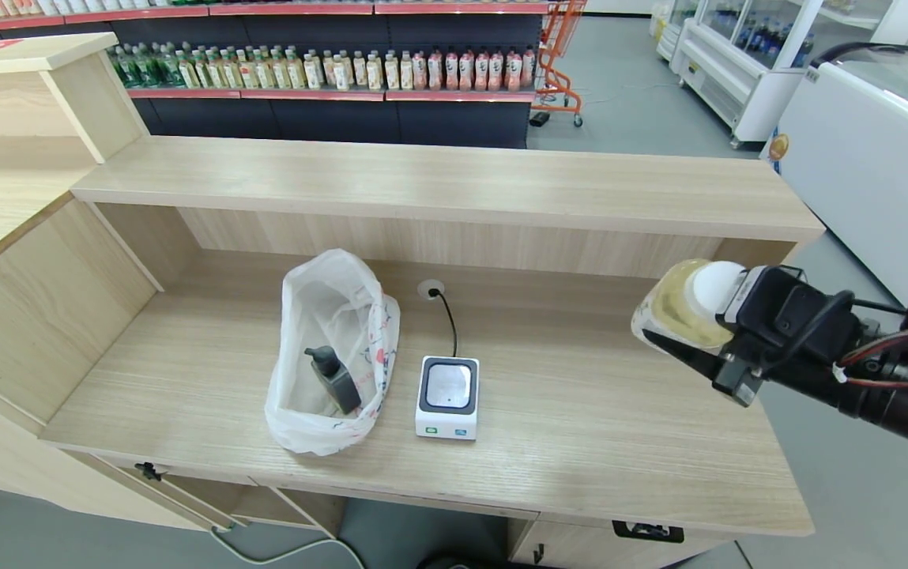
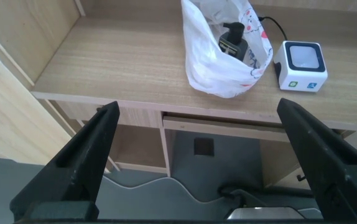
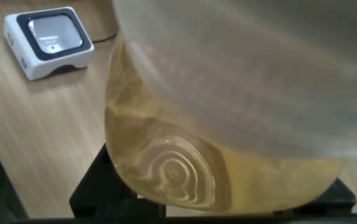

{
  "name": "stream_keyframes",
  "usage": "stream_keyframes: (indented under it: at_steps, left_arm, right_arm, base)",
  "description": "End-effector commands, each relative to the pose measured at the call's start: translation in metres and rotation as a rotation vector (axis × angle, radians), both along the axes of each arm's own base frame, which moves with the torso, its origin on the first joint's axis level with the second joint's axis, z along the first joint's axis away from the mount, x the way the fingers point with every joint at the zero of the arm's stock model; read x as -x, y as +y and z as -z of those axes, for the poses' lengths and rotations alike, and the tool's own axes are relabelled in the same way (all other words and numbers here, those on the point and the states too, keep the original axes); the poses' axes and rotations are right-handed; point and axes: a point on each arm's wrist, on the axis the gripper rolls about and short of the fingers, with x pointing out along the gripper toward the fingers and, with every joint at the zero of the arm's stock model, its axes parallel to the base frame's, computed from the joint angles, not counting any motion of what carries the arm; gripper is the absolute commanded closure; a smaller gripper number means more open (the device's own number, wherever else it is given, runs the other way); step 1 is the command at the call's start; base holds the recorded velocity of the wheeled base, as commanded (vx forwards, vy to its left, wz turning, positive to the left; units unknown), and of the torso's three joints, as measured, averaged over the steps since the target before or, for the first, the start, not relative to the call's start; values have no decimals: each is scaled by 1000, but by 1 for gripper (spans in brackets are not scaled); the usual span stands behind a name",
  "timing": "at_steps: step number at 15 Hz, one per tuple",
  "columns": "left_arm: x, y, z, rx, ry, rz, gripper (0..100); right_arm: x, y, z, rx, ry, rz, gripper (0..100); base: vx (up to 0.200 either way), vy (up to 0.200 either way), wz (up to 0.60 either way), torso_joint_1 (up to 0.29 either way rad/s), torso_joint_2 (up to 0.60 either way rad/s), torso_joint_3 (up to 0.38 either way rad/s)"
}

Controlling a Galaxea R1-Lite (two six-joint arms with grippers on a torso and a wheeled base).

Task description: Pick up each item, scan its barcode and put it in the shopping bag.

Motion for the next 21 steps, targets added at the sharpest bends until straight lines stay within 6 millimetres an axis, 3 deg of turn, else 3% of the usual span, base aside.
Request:
stream_keyframes:
  at_steps: [1,7,12,18,21]
  left_arm:
    - [0,0,0,0,1,0,0]
    - [0,0,0,-1,-1,0,0]
    - [0,0,0,-3,1,0,0]
    - [0,0,0,-1,-1,0,0]
    - [0,0,0,-1,1,0,0]
  right_arm:
    - [1,4,6,45,-22,-26,100]
    - [25,-5,15,216,-130,-37,100]
    - [31,-7,15,240,-148,-23,100]
    - [32,-5,19,270,-145,-28,100]
    - [31,-4,31,291,-98,-39,100]
  base:
    - [0,0,0,0,0,0]
    - [0,0,0,0,0,0]
    - [0,0,0,0,0,0]
    - [0,200,0,6,8,2]
    - [0,200,0,-2,-4,4]
